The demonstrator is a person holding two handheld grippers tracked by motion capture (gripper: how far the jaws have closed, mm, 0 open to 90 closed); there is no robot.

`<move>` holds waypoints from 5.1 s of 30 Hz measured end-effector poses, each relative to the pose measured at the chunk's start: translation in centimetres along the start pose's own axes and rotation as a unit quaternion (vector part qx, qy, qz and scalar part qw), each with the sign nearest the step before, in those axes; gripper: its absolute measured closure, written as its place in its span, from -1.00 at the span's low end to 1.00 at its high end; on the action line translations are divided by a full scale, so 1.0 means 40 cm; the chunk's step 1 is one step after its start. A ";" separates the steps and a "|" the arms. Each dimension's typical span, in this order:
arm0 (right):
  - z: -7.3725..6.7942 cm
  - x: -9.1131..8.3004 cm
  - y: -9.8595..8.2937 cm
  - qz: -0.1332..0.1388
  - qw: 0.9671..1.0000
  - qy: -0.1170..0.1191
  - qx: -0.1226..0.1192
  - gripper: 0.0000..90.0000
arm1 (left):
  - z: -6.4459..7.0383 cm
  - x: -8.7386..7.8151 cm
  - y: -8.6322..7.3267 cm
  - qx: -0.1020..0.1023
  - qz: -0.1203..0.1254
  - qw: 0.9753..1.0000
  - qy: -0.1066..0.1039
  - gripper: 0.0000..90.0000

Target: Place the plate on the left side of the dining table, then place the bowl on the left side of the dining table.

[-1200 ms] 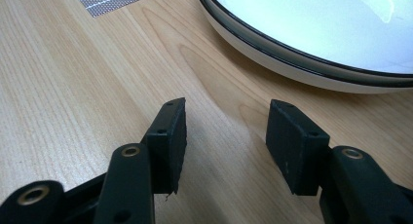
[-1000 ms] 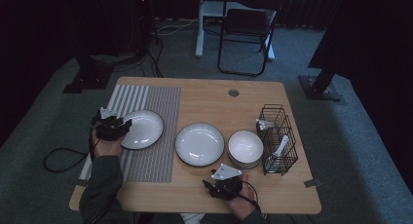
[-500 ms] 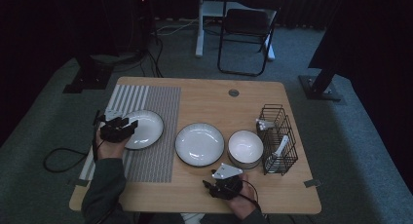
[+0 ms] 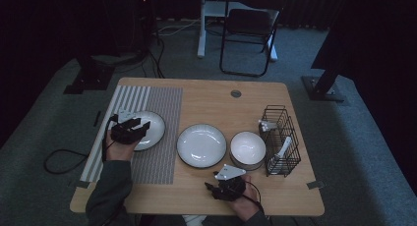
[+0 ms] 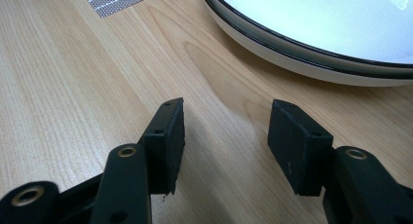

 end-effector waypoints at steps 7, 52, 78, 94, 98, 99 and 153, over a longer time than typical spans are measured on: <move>0.000 -0.001 0.000 -0.001 1.000 0.001 -0.001 0.04 | 0.030 -0.003 0.006 0.009 0.011 1.000 -0.005 0.27; 0.002 -0.002 -0.003 -0.001 1.000 0.009 -0.005 -0.03 | 0.170 -0.004 0.024 0.056 0.020 0.995 -0.084 0.24; 0.003 -0.007 -0.007 0.000 1.000 0.017 -0.010 -0.06 | 0.219 0.018 0.012 0.061 0.006 0.991 -0.121 0.22; 0.003 -0.009 -0.009 0.000 1.000 0.019 -0.014 -0.07 | 0.281 0.037 0.019 0.085 -0.012 0.984 -0.154 0.21; 0.003 -0.010 -0.009 0.000 1.000 0.018 -0.014 -0.07 | 0.297 0.041 0.020 0.087 -0.014 0.982 -0.166 0.20; 0.003 -0.010 -0.009 0.000 1.000 0.018 -0.014 -0.07 | 0.301 0.042 0.021 0.089 -0.015 0.982 -0.167 0.20; 0.001 -0.015 -0.014 0.001 1.000 0.018 -0.013 -0.08 | 0.476 0.100 0.121 0.153 -0.028 0.962 -0.222 0.20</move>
Point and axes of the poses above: each handheld gripper's, and its own axes: x roughly forward along the jaws, y roughly out of its top, z roughly to its right, the point moved 1 cm from there along x, roughly forward along the jaws, and after that the axes turned 9 degrees about -x, right-handed, at the moved point
